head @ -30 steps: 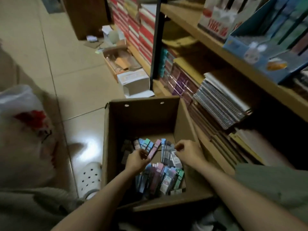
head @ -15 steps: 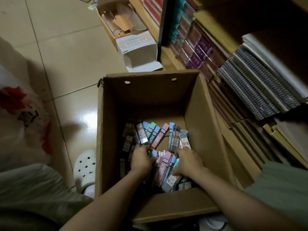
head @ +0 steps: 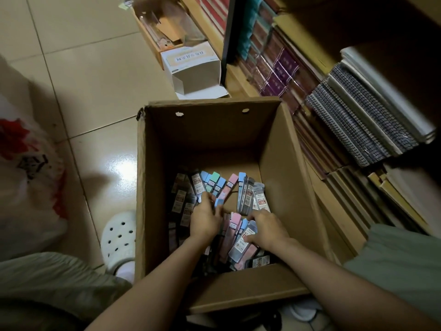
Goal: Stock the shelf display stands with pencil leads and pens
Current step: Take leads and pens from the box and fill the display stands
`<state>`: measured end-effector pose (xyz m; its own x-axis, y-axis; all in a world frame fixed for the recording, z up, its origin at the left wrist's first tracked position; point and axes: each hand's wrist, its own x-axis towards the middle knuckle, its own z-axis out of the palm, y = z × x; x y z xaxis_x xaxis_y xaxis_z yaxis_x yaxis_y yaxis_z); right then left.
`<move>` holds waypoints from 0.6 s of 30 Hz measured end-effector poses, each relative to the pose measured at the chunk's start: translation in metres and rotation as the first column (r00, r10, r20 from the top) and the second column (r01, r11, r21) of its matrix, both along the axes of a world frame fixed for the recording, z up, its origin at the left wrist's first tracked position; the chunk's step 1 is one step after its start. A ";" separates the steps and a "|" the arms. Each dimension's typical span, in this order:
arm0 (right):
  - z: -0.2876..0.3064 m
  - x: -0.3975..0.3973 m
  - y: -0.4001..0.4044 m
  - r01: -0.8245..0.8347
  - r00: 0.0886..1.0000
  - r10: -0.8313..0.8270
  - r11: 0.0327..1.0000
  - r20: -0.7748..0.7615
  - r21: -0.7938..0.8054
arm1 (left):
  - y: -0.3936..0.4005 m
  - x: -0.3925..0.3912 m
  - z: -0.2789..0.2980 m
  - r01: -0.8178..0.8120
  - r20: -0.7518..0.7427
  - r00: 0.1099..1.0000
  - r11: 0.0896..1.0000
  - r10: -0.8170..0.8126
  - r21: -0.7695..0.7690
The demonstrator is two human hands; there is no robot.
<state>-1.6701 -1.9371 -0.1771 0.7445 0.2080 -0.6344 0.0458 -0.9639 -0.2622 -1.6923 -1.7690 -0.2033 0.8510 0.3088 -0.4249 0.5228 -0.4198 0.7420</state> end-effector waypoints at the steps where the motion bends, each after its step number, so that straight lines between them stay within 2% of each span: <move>1: 0.001 0.000 0.001 0.020 1.000 -0.020 1.000 0.003 0.010 | 0.001 0.001 0.002 -0.007 0.014 1.000 0.999 0.008 -0.053; 6: 0.011 0.009 0.004 0.226 0.974 -0.227 0.949 -0.019 0.222 | 0.002 0.013 0.021 -0.038 0.036 0.998 0.949 0.052 -0.313; 10: 0.040 0.023 0.009 0.279 0.952 -0.304 0.913 0.039 0.298 | 0.002 0.036 0.060 -0.013 0.061 0.997 0.879 0.048 -0.477; 14: 0.106 0.051 0.015 0.187 0.929 -0.310 0.864 0.202 0.468 | 0.015 0.075 0.131 0.228 0.166 0.971 0.858 -0.170 -0.460; 16: 0.155 0.065 0.013 0.093 0.900 -0.295 0.850 0.322 0.519 | 0.023 0.094 0.176 0.402 0.211 0.915 0.830 -0.344 -0.386; 18: 0.206 0.075 0.005 0.006 0.834 -0.293 0.852 0.467 0.524 | 0.027 0.106 0.221 0.505 0.264 0.860 0.799 -0.436 -0.326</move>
